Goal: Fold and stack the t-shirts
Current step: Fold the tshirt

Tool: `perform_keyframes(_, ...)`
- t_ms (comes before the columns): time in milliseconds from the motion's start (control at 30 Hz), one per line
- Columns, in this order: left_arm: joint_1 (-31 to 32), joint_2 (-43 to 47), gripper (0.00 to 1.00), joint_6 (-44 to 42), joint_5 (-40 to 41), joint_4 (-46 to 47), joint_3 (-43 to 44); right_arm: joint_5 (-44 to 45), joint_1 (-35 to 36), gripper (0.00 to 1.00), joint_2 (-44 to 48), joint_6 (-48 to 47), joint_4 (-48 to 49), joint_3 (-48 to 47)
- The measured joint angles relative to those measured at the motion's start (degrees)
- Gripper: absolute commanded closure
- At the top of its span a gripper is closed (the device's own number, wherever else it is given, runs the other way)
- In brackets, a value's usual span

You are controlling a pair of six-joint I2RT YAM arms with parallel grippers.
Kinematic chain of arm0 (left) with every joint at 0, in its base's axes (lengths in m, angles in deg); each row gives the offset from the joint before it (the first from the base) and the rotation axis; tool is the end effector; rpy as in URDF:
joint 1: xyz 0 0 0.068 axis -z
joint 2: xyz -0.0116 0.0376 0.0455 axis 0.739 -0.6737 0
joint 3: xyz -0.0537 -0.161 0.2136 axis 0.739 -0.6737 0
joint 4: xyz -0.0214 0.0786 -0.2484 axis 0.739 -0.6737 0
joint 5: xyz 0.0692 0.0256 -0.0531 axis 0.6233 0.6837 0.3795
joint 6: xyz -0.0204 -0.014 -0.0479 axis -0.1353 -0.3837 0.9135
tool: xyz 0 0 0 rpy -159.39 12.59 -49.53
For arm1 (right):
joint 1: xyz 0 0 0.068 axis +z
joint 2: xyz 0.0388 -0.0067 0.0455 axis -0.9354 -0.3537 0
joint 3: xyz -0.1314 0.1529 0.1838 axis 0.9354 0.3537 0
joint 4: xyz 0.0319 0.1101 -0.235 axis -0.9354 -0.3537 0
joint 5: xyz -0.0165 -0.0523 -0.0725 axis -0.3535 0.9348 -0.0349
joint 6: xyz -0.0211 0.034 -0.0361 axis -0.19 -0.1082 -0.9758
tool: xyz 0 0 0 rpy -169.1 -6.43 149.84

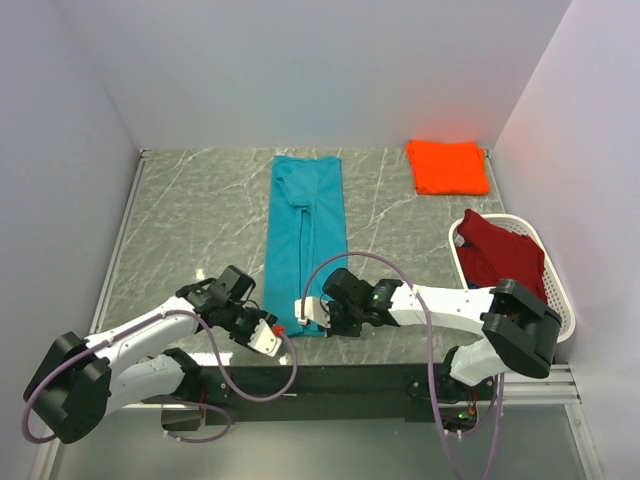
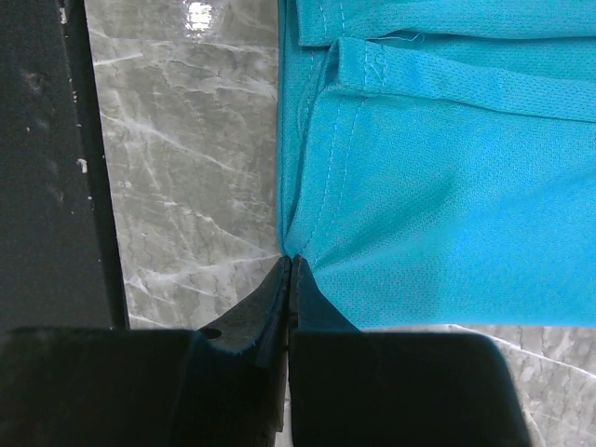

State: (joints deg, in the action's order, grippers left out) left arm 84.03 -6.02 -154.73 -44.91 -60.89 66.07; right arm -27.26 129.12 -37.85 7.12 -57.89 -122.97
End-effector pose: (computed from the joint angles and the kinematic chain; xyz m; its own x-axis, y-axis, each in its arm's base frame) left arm 0.1187 -0.1133 0.1603 0.4529 0.6440 -0.6165 0.8850 -0.4085 0.2234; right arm 0.1241 0.2314 0.1690 0.1188 -0.8390 -0.5310 -0.9928 -0.0914 -0.0777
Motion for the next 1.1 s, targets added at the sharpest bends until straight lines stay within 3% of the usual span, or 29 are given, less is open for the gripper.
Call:
perform_keyframes(567, 10.05, -6.03, 0.58, 10.34, 10.88, 2.82, 2.97, -2.16, -1.11, 1.00, 0.61, 0.52, -0.96, 0.00)
perform_keyframes(767, 12.26, -10.82, 0.73, 14.14, 13.79, 3.34, 6.12, -2.78, -1.22, 1.00, 0.87, 1.14, -1.07, 0.00)
perform_keyframes(867, 12.85, -12.00, 0.86, 15.45, 14.82, 3.98, 6.88, -2.95, -1.25, 1.00, 0.96, 1.46, -1.14, 0.00)
perform_keyframes(933, 12.90, -11.96, 0.90, 15.78, 15.17, 4.46, 6.82, -3.08, -1.42, 1.00, 1.29, 1.57, -1.25, 0.00)
perform_keyframes(967, 12.90, -11.63, 0.98, 15.82, 15.32, 4.59, 6.62, -3.17, -1.55, 1.00, 1.57, 1.60, -1.38, 0.00)
perform_keyframes(1100, 12.94, -7.87, 0.99, 16.98, 15.28, 3.06, 5.79, -3.43, -2.27, 1.00, 3.41, 1.60, -2.51, -0.04)
